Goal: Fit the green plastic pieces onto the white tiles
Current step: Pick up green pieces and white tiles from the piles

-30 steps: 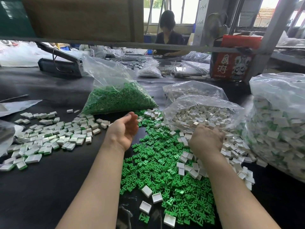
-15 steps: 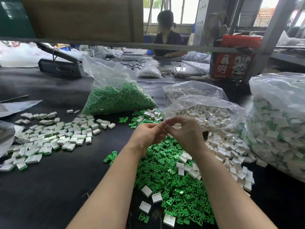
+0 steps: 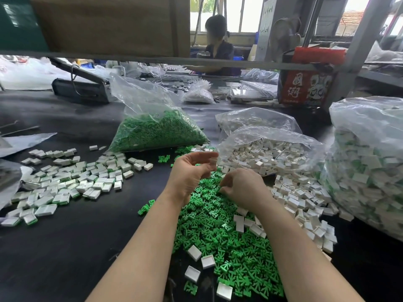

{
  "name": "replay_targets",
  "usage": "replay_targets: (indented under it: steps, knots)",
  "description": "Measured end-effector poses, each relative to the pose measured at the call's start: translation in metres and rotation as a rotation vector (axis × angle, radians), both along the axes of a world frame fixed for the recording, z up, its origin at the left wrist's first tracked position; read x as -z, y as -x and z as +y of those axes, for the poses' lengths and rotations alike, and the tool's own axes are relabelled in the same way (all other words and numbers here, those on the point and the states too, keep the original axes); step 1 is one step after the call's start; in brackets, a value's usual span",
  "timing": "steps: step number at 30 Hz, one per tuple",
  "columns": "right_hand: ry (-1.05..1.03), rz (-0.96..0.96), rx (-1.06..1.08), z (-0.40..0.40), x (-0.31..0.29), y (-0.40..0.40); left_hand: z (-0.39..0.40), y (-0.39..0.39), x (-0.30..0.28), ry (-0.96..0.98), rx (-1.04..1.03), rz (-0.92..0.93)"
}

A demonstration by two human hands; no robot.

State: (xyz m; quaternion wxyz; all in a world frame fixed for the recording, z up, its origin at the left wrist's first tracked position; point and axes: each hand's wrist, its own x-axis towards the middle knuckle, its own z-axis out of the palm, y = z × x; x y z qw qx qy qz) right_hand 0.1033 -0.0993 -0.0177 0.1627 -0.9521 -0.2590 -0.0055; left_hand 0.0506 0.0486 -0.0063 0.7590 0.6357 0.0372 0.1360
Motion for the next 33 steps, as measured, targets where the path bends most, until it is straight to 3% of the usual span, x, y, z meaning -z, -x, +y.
replay_targets:
  steps: [4,11,15,21,33]
  knots:
    - [-0.174,0.031,0.003,-0.003,0.001,0.001,-0.001,0.001,-0.001,0.01,0.003,-0.015]
    - [-0.963,0.326,0.006,-0.009,-0.02,0.009,0.001,0.002,-0.002,0.091,0.025,-0.027]
    - [-1.213,0.495,-0.042,-0.01,-0.027,0.011,0.001,0.002,-0.001,0.095,0.003,-0.028]
    - [-1.316,0.562,-0.034,-0.01,-0.027,0.008,0.002,0.0,-0.001,0.0,-0.03,-0.011]
    - [-1.221,0.384,-0.037,-0.008,-0.024,0.009,0.001,0.001,-0.001,-0.051,0.006,0.002]
